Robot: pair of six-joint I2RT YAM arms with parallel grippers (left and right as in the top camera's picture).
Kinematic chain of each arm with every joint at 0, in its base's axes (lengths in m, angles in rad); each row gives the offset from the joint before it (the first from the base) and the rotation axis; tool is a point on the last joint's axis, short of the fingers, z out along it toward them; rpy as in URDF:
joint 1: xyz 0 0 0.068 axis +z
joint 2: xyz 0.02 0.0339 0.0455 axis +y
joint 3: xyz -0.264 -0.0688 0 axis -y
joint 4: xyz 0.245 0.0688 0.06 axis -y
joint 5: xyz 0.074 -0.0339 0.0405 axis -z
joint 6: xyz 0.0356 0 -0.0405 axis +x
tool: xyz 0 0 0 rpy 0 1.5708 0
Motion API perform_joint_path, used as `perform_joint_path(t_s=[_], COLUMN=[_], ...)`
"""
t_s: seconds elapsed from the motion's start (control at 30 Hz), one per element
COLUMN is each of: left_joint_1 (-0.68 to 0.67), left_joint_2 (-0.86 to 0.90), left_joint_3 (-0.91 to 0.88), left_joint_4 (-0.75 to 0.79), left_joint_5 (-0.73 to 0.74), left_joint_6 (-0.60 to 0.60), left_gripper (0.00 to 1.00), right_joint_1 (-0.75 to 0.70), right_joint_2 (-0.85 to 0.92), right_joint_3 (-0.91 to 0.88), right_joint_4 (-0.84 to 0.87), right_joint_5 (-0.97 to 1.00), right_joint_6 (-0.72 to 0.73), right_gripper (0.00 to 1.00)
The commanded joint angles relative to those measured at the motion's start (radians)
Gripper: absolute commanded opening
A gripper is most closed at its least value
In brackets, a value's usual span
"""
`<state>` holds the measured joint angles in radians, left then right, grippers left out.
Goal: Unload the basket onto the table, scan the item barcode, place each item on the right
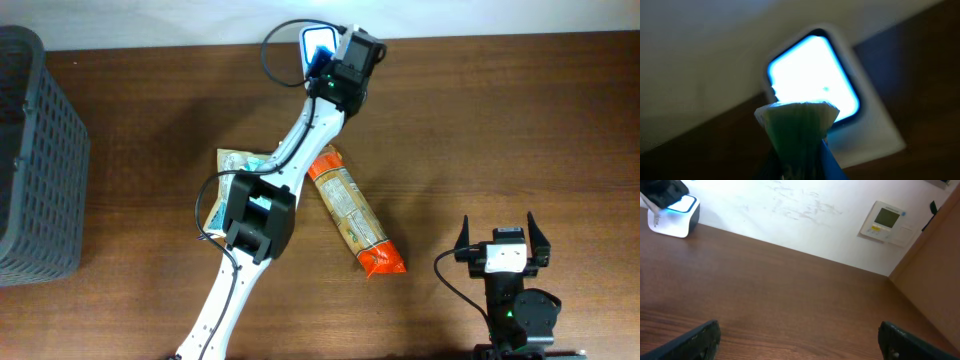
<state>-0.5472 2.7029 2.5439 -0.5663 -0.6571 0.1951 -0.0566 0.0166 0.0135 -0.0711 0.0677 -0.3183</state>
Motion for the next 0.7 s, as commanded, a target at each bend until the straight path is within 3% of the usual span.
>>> perform_joint_path(t_s=[0.0,0.03,0.13,0.27,0.43,0.53,0.57,0.6,0.63,0.67], left_joint_1=[-0.015,-0.016,-0.016,-0.018,-0.095,-0.155,-0.165,-0.17,-0.17,-0.167], left_joint_2=[-0.108,-0.132,-0.16,-0.166,-0.166,-0.166,-0.166,-0.166,-0.166,-0.166], left_joint_3=[0.014,0.014,0.014,0.002,-0.06,-0.063,-0.063,-0.063,-0.063,-0.061], left_joint_4=[-0.091,-0.15,-0.229,-0.327,-0.365,-0.347,-0.347,-0.346,-0.338,-0.333], left_joint_5=[0.364,0.547,0.813,1.41,1.459,1.482,1.5,1.547,1.584,1.603], left_joint_6=[-0.087,-0.09,-0.09,-0.09,-0.186,-0.204,-0.203,-0.203,-0.203,-0.203], left_gripper=[0.0,0.0,0.0,0.0,0.03,0.26,0.39,0.82,0.99,0.99], right_joint_1=[-0.003,-0.003,-0.003,-0.003,-0.003,-0.003,-0.003,-0.003,-0.003,-0.003], right_joint_2=[-0.004,-0.004,-0.004,-0.004,-0.004,-0.004,-0.004,-0.004,-0.004,-0.004], right_joint_3=[-0.008,-0.008,-0.008,-0.008,-0.008,-0.008,-0.008,-0.008,-0.008,-0.008], right_joint_4=[-0.002,-0.002,-0.002,-0.002,-0.002,-0.002,-0.002,-0.002,-0.002,-0.002], right_joint_5=[0.016,0.016,0.016,0.016,0.016,0.016,0.016,0.016,0.016,0.016], right_joint_6=[-0.003,-0.003,-0.003,-0.003,-0.003,-0.003,-0.003,-0.003,-0.003,-0.003], right_gripper=[0.99,0.99,0.99,0.99,0.99,0.99,0.99,0.99,0.99,0.99])
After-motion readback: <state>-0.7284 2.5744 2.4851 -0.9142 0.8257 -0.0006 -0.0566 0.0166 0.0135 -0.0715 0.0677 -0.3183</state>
